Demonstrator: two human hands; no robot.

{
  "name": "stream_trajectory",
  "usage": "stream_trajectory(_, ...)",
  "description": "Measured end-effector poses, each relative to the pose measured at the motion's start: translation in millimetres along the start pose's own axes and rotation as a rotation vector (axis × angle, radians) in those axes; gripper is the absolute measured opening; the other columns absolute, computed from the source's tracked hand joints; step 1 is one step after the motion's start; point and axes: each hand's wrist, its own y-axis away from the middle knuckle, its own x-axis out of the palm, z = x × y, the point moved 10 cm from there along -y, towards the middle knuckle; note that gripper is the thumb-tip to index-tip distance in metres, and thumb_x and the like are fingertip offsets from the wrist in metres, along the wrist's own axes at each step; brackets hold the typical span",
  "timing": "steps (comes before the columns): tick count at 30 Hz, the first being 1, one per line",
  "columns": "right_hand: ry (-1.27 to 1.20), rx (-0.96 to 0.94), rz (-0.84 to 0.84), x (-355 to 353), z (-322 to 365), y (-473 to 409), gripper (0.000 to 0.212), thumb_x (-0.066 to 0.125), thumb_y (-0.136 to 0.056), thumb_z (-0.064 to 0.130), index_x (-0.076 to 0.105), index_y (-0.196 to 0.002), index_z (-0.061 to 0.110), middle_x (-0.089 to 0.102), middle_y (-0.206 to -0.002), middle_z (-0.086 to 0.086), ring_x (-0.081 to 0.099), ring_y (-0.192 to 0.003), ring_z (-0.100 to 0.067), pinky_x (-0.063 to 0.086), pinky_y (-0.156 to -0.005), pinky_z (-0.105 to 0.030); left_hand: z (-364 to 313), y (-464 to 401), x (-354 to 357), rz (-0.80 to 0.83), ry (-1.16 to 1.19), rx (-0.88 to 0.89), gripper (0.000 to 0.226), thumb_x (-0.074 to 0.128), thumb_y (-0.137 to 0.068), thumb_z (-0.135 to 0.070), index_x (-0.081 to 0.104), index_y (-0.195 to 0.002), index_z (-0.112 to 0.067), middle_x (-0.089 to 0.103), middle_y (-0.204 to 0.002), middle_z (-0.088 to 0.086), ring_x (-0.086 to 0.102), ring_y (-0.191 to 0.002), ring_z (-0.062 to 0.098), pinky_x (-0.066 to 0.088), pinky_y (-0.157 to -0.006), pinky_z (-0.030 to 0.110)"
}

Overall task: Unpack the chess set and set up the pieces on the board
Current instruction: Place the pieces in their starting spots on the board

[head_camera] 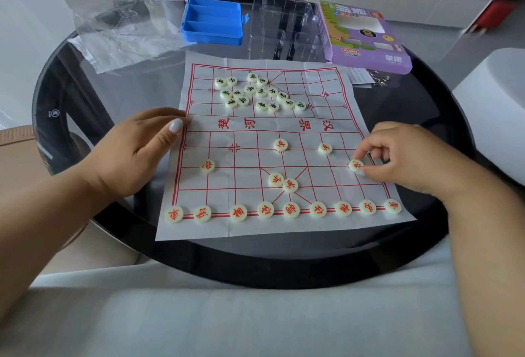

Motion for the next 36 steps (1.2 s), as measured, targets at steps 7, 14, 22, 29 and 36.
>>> stream_trajectory(7,0.018,0.0,-0.005,2,5,-2,0.014,0.076,-0.077,0.026,0.065,-0.082,0.034,0.051,-0.08,0.007,0.049,-0.071,-0.01,0.032,-0.075,-0.027,2,0,0,0.002,-0.014,-0.009,0.077,0.017,-0.083,-0.07,0.053,-0.132,-0.023,0.046,-0.133,-0.014,0.037,-0.119,0.004,0.03,-0.1,0.027)
stream_trajectory(14,-0.062,-0.205,-0.048,3,62,5,0.02,0.077,-0.072,0.034,0.069,-0.09,0.033,0.053,-0.08,0.009,0.051,-0.076,-0.01,0.041,-0.073,-0.026,-1,0,-1,-0.005,-0.035,-0.005,0.081,0.015,-0.081,-0.071,0.054,-0.132,-0.021,0.046,-0.132,-0.013,0.036,-0.118,0.002,0.027,-0.099,0.023)
stream_trajectory(22,-0.026,-0.281,0.091,33,102,2,0.018,0.072,-0.078,0.041,0.061,-0.091,0.038,0.048,-0.077,0.01,0.045,-0.079,-0.009,0.029,-0.073,-0.018,-2,1,-1,-0.011,-0.024,-0.013,0.078,0.017,-0.083,-0.069,0.054,-0.132,-0.022,0.047,-0.13,-0.014,0.037,-0.117,0.002,0.027,-0.1,0.022)
stream_trajectory(29,-0.016,-0.287,0.077,25,102,-1,0.011,0.071,-0.08,0.033,0.062,-0.085,0.036,0.048,-0.075,0.011,0.046,-0.074,-0.006,0.025,-0.071,-0.016,-1,2,0,0.002,-0.019,-0.03,0.08,0.015,-0.08,-0.072,0.052,-0.133,-0.024,0.043,-0.128,-0.019,0.036,-0.117,0.001,0.028,-0.098,0.022)
stream_trajectory(36,-0.033,-0.401,-0.081,0,145,-42,0.013,0.07,-0.08,0.034,0.067,-0.091,0.027,0.044,-0.073,0.013,0.042,-0.068,-0.003,0.024,-0.064,-0.017,-1,2,-2,0.0,0.004,-0.032,0.063,0.019,-0.094,-0.059,0.053,-0.132,-0.023,0.047,-0.132,-0.013,0.038,-0.119,0.005,0.028,-0.1,0.023)
